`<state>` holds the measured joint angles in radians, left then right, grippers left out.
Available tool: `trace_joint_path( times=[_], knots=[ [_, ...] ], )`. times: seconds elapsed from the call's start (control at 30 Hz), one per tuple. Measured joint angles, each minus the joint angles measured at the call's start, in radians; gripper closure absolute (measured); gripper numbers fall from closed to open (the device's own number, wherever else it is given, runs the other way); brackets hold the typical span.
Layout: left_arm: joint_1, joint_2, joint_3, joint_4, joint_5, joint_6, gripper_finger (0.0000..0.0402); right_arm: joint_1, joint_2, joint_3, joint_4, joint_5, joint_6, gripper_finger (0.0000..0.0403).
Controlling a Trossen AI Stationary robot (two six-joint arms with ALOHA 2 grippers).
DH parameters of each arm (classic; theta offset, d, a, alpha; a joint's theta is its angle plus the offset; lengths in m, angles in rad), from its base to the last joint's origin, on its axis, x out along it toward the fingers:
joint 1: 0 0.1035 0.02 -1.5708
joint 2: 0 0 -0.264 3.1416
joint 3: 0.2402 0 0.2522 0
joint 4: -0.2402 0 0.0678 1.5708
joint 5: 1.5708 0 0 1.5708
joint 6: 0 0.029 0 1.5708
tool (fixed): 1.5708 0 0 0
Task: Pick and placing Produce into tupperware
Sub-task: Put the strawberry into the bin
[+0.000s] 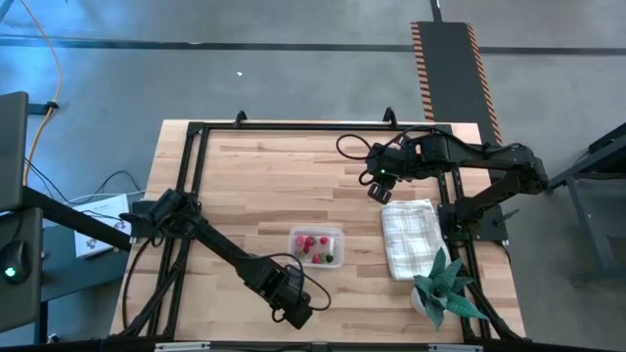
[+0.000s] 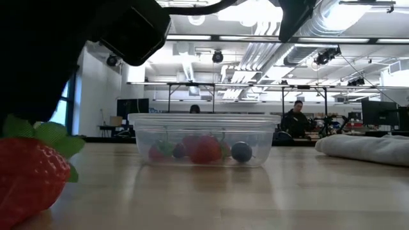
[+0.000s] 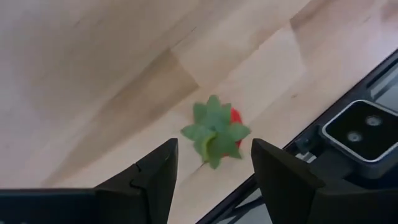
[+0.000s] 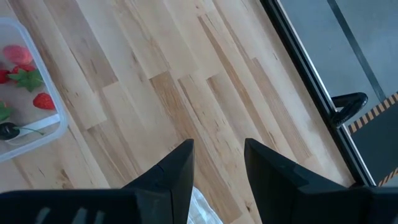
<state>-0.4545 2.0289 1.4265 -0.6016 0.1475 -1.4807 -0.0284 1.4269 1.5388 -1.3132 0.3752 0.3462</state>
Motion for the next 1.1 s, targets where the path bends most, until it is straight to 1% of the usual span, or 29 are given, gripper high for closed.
trace_joint_path(
  times=[0.13, 0.2, 0.27, 0.5, 0.57, 0.63, 0.73, 0.83, 0.97, 1.1],
  knots=[
    [0.001, 0.0, 0.0, 0.006, -0.029, 0.013, 0.021, 0.0, 0.0, 0.0, -0.005, 0.0, 0.001, 0.0269],
    [0.001, 0.0, 0.0, 0.007, -0.043, 0.018, 0.0218, 0.0, 0.0, 0.0, -0.006, 0.0, 0.001, 0.0269],
    [0.001, 0.0, 0.0, 0.006, -0.043, 0.018, 0.0235, 0.0, 0.0, 0.0, -0.006, -0.003, 0.002, 0.0269],
    [0.0, 0.0, 0.0, -0.004, -0.023, 0.014, 0.0318, 0.0, 0.0, 0.0, -0.007, -0.005, 0.004, 0.0269],
    [0.0, 0.0, 0.0, -0.007, -0.021, 0.014, 0.0331, 0.0, 0.0, 0.0, -0.007, -0.005, 0.003, 0.0269],
    [0.001, 0.0, 0.0, -0.007, -0.02, 0.013, 0.0335, 0.0, 0.0, 0.0, -0.007, -0.005, 0.001, 0.0269],
    [0.003, 0.0, 0.0, -0.007, -0.007, 0.01, 0.0327, 0.0, 0.0, 0.0, -0.007, -0.005, -0.007, 0.0269],
    [0.003, 0.0, 0.0, -0.007, 0.017, 0.01, 0.0304, 0.0, 0.0, 0.0, -0.007, -0.005, -0.011, 0.0269],
    [0.003, -0.017, 0.001, -0.015, 0.04, 0.009, 0.0258, 0.0, 0.0, 0.0, -0.007, -0.004, -0.014, 0.0269],
    [0.002, -0.045, 0.001, -0.061, 0.038, 0.01, 0.0205, 0.0, 0.0, 0.0, -0.008, -0.004, -0.015, 0.0269]
  ],
)
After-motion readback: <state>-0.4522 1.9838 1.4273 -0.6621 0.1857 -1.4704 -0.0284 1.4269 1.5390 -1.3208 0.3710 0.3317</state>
